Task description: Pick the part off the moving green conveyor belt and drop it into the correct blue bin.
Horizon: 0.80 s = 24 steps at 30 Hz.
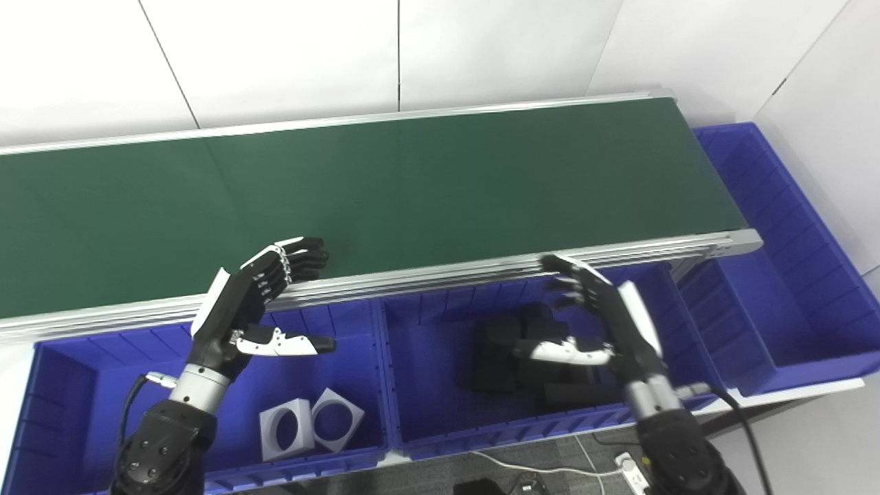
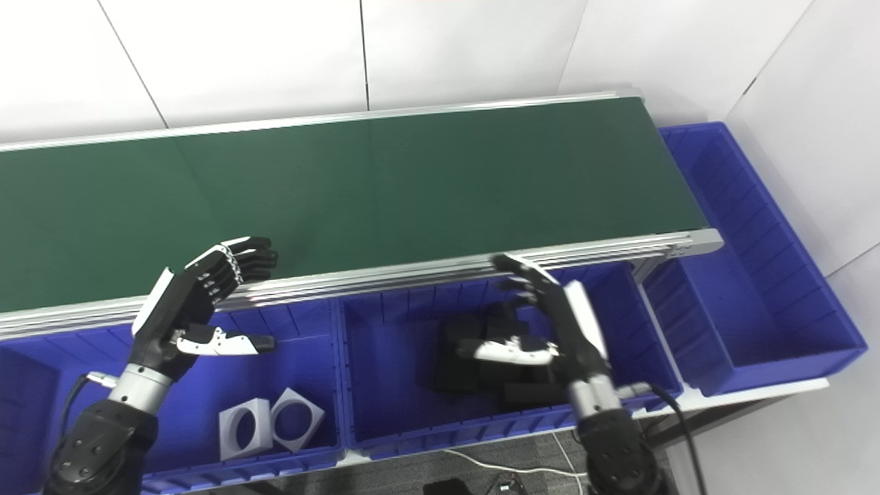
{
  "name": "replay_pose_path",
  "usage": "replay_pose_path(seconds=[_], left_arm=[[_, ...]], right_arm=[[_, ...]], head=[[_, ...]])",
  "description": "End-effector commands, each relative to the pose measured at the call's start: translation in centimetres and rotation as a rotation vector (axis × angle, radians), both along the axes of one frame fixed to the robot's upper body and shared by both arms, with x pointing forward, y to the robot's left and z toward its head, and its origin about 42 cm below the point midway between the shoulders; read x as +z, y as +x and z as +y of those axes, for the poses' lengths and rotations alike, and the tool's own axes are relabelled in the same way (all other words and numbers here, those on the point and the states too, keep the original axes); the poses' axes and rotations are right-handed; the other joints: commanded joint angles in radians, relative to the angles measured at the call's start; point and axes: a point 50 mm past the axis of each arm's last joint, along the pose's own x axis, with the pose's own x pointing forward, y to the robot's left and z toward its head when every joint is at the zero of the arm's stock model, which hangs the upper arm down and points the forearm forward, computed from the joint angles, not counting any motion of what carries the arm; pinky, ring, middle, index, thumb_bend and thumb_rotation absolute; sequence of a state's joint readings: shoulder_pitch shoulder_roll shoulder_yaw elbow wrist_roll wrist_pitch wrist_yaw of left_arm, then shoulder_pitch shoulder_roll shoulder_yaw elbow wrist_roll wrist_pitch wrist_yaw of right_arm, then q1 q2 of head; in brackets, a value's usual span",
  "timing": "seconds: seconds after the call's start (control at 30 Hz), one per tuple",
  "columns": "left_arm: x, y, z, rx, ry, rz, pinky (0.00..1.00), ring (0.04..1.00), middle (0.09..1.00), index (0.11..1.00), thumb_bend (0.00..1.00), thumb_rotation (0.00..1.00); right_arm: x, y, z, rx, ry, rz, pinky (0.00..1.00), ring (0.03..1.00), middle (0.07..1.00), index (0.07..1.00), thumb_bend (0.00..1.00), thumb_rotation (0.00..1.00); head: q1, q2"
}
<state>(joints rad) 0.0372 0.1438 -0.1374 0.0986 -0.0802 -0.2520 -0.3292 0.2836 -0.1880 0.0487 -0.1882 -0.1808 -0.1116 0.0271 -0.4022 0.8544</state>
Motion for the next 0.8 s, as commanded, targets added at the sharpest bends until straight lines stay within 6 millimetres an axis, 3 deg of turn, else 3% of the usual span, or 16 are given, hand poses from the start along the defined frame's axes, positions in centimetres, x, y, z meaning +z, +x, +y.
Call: replay_pose_path(seconds=[0.0, 0.03, 0.07, 0.33, 0.5, 0.77], left_arm=[[0.6, 0.2, -0.7, -0.01, -0.006, -0.064, 0.74, 0.746, 0.74, 0.743, 1.0, 0.05], [0.6, 0.2, -0.8, -0.012, -0.003, -0.064, 0.73, 0.745, 0.743, 0.748, 1.0, 0.06], [0.3, 0.1, -1.1, -0.013, 0.001, -0.061, 0.73, 0.745, 0.744, 0.75, 1.0, 0.07], [-1.0, -0.2, -2.5, -0.009, 0.02, -0.046, 0.71, 0.747, 0.771, 0.761, 1.0, 0.13], [-1.7, -0.3, -2.9, -0.004, 0.026, -0.047, 0.73, 0.748, 0.762, 0.754, 1.0, 0.17], [-1.3, -0.5, -3.2, 0.005, 0.047, -0.061, 0.72, 0.743, 0.758, 0.757, 1.0, 0.2]], right_arm=[[2.0, 0.7, 1.7, 0.072, 0.066, -0.14, 0.61, 0.723, 0.824, 0.79, 0.99, 0.34], [2.2, 0.9, 2.2, 0.088, 0.087, -0.152, 0.62, 0.718, 0.827, 0.79, 1.0, 0.35], [2.4, 1.1, 3.0, 0.107, 0.111, -0.161, 0.62, 0.717, 0.828, 0.79, 1.0, 0.35], [3.2, 3.0, 6.4, 0.212, 0.203, -0.203, 0.65, 0.745, 0.843, 0.801, 1.0, 0.34], [3.0, 4.3, 8.3, 0.254, 0.225, -0.216, 0.64, 0.734, 0.831, 0.784, 1.0, 0.32], [1.4, 4.5, 8.9, 0.247, 0.195, -0.186, 0.64, 0.731, 0.829, 0.787, 0.98, 0.3]], head=[[0.035, 0.002], [0.044, 0.002], [0.099, 0.002], [0.21, -0.011], [0.235, -0.012], [0.242, -0.005]])
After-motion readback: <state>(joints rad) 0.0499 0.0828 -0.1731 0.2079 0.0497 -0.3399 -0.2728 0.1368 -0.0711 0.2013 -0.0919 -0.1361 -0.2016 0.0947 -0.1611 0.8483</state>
